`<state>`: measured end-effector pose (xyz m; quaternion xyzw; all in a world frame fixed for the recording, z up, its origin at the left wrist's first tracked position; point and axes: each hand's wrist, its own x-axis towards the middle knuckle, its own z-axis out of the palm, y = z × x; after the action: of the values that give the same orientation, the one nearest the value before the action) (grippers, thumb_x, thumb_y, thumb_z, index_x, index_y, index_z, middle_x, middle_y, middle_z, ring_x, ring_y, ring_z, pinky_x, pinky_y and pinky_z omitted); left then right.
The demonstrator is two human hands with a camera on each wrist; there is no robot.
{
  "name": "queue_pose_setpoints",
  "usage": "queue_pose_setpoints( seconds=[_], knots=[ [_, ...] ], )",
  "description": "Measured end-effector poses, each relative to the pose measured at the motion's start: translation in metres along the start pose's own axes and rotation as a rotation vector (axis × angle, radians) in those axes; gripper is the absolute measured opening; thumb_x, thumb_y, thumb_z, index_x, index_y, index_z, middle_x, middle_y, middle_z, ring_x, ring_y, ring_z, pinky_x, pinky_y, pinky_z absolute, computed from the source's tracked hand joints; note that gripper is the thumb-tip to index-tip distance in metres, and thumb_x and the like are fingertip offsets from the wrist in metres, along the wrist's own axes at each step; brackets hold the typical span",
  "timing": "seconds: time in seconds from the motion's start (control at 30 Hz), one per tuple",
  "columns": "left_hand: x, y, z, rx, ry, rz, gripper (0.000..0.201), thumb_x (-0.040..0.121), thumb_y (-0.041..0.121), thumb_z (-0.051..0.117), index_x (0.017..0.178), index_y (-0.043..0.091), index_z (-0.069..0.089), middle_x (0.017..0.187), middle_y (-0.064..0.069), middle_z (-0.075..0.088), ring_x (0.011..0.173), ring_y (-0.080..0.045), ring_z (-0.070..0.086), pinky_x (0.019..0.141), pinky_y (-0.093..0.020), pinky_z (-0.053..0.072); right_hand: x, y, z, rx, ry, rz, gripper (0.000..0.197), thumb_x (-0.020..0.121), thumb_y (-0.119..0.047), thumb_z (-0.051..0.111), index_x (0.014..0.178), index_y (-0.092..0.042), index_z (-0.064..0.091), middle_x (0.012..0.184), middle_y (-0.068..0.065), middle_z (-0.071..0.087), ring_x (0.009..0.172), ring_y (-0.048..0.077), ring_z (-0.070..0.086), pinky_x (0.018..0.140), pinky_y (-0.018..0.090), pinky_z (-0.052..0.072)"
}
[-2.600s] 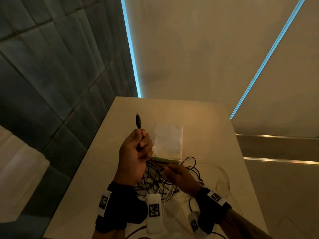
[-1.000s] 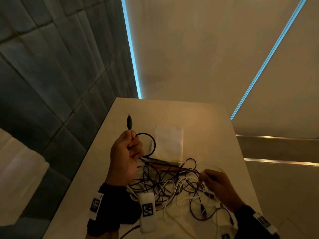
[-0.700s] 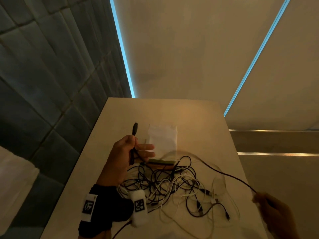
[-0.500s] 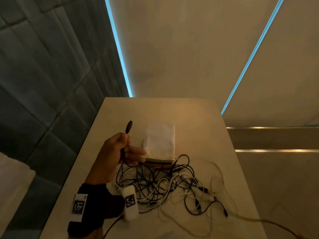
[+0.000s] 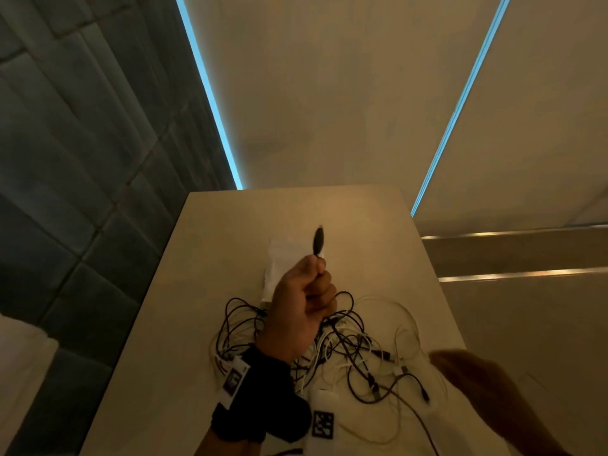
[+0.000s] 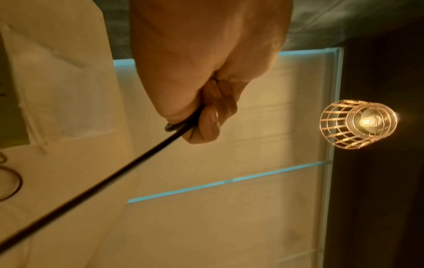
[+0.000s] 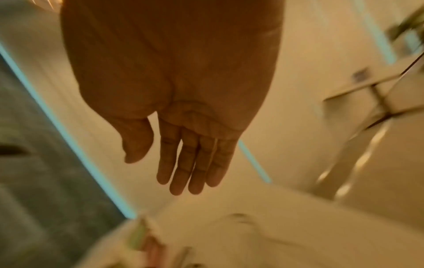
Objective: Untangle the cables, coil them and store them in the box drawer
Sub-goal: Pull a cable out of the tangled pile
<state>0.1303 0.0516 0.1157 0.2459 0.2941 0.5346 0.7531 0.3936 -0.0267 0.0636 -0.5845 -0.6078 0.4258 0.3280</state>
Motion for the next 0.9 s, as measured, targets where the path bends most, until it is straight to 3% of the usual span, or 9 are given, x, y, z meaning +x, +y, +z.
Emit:
queue_pose_setpoints(
  seconds=[0.1,0.17,0.23,0.37,0.47,0.6,0.7,0.8,0.9],
  knots=[
    [0.0,-0.019,0.012,0.093,-0.016,-0.054,0.025,0.098,0.023,0.037,0.078,0.012,0.046,0.051,0.007,0.024,0.041,-0.006,0.019,0.043,-0.023,0.016,0.022,-0.051,0.039,0.162,-0.26,-0.02,0.034,0.089,-0.04,0.058,0.12,-0.027,0.064,0.118,-0.014,0.067,0.11,0.001,0.062,0.095,0.027,0.053],
    [-0.001,-0.026,0.014,0.146,0.001,-0.092,0.026,0.098,0.025,0.039,0.078,0.012,0.047,0.053,0.005,0.028,0.042,-0.008,0.024,0.044,-0.023,0.025,0.031,-0.057,0.066,0.291,-0.353,-0.022,0.026,0.093,-0.022,0.058,0.111,-0.004,0.067,0.097,0.001,0.071,0.09,0.012,0.068,0.079,0.023,0.054],
    [-0.002,-0.024,0.007,0.232,-0.011,-0.157,0.023,0.095,0.027,0.043,0.078,0.011,0.046,0.058,0.0,0.051,0.05,-0.015,0.048,0.055,-0.029,0.041,0.03,-0.054,0.07,0.369,-0.309,-0.004,0.03,0.092,-0.025,0.059,0.088,0.003,0.068,0.064,0.008,0.052,0.056,0.023,0.051,0.054,0.023,0.044],
    [-0.012,0.008,-0.018,0.482,-0.222,-0.392,0.027,0.101,0.021,0.037,0.078,0.011,0.046,0.1,-0.019,0.072,0.106,-0.039,0.065,0.086,-0.041,0.05,0.014,-0.012,0.041,0.416,0.025,0.171,0.031,0.093,-0.027,0.055,0.069,-0.01,0.065,0.058,0.006,0.035,0.048,0.011,0.027,0.044,0.023,0.021],
    [-0.013,0.023,-0.027,0.369,-0.188,-0.244,0.022,0.096,0.021,0.045,0.079,0.007,0.047,0.068,-0.014,0.067,0.074,-0.031,0.069,0.077,-0.039,0.055,-0.007,0.034,0.011,0.333,0.11,0.356,0.034,0.096,-0.015,0.052,0.068,-0.006,0.068,0.052,0.003,0.03,0.042,0.011,0.025,0.043,0.02,0.02],
    [-0.005,0.006,-0.012,0.063,-0.13,-0.069,0.023,0.096,0.024,0.044,0.081,0.008,0.051,0.046,0.007,0.033,0.041,-0.009,0.029,0.047,-0.025,0.035,-0.019,0.035,0.027,0.098,-0.291,0.516,0.048,0.097,-0.002,0.048,0.057,-0.011,0.073,0.043,-0.003,0.048,0.039,0.005,0.042,0.051,0.026,0.039],
    [-0.004,-0.006,-0.003,-0.096,-0.078,-0.053,0.032,0.1,0.032,0.036,0.086,0.01,0.055,0.045,0.009,0.028,0.04,-0.007,0.017,0.039,-0.021,0.022,-0.019,0.028,0.044,0.134,-0.206,0.534,0.032,0.1,-0.032,0.044,0.107,-0.019,0.072,0.104,0.008,0.069,0.103,0.003,0.061,0.11,0.028,0.035],
    [-0.005,-0.017,0.002,-0.07,-0.095,-0.017,0.026,0.098,0.029,0.04,0.085,0.01,0.051,0.05,0.005,0.038,0.044,-0.009,0.029,0.045,-0.022,0.031,-0.014,-0.004,0.051,-0.057,-0.32,0.217,0.016,0.086,-0.06,0.049,0.096,-0.062,0.061,0.104,-0.02,0.066,0.105,-0.001,0.059,0.101,0.025,0.045],
    [-0.006,-0.031,0.016,0.022,-0.091,0.004,0.02,0.096,0.027,0.044,0.085,0.011,0.048,0.062,-0.003,0.051,0.049,-0.012,0.04,0.047,-0.024,0.035,0.011,-0.043,0.072,0.298,-0.239,0.022,0.031,0.094,-0.038,0.045,0.109,-0.025,0.069,0.098,-0.001,0.072,0.091,0.011,0.067,0.081,0.023,0.053]
  ],
)
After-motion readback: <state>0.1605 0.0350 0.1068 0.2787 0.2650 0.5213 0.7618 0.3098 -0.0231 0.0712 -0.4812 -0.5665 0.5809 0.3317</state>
